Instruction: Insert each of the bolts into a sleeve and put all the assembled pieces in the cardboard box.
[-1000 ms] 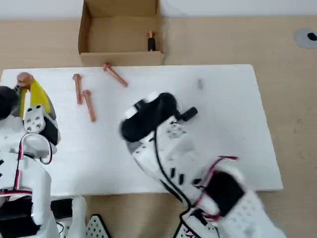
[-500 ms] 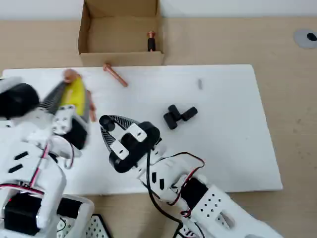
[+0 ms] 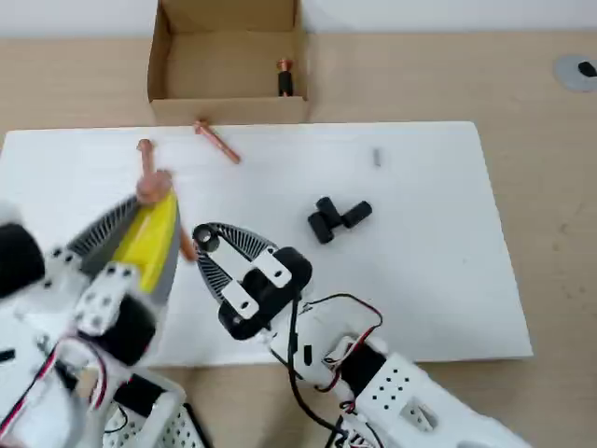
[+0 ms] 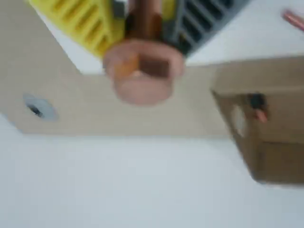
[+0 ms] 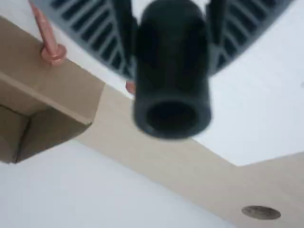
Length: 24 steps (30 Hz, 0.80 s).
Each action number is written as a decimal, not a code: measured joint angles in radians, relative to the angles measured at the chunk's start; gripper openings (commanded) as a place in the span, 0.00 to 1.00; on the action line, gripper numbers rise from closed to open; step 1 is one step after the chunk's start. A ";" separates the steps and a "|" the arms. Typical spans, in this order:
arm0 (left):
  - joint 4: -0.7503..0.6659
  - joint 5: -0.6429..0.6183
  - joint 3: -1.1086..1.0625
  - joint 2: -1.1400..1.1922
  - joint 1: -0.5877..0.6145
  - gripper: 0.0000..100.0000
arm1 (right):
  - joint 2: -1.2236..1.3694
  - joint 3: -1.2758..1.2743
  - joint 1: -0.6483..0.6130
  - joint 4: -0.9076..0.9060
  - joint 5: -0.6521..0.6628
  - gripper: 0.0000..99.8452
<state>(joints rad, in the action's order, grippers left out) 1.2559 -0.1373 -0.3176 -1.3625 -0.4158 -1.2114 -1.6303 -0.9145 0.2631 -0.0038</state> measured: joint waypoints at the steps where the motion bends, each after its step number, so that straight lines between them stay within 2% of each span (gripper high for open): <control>1: 0.023 0.000 0.003 0.000 -0.018 0.01 | 0.000 0.000 0.000 0.000 0.000 0.01; 5: 0.046 0.020 -0.015 0.000 -0.038 0.01 | 0.000 0.000 0.000 0.002 0.000 0.01; 10: 0.035 0.153 -0.107 -0.003 -0.040 0.01 | 0.000 0.000 0.000 0.002 0.000 0.01; 16: -0.157 0.311 -0.273 -0.150 -0.040 0.01 | 0.000 0.000 0.000 0.002 0.000 0.01; 20: -0.269 0.325 -0.393 -0.275 -0.040 0.01 | -0.002 0.000 0.000 0.002 0.000 0.01; 24: -0.293 0.310 -0.454 -0.358 -0.040 0.01 | -0.002 0.000 0.000 0.002 0.000 0.01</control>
<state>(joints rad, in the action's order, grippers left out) 0.9628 0.1726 -0.7718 -1.7200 -0.4557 -1.2129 -1.6303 -0.9145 0.2647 -0.0038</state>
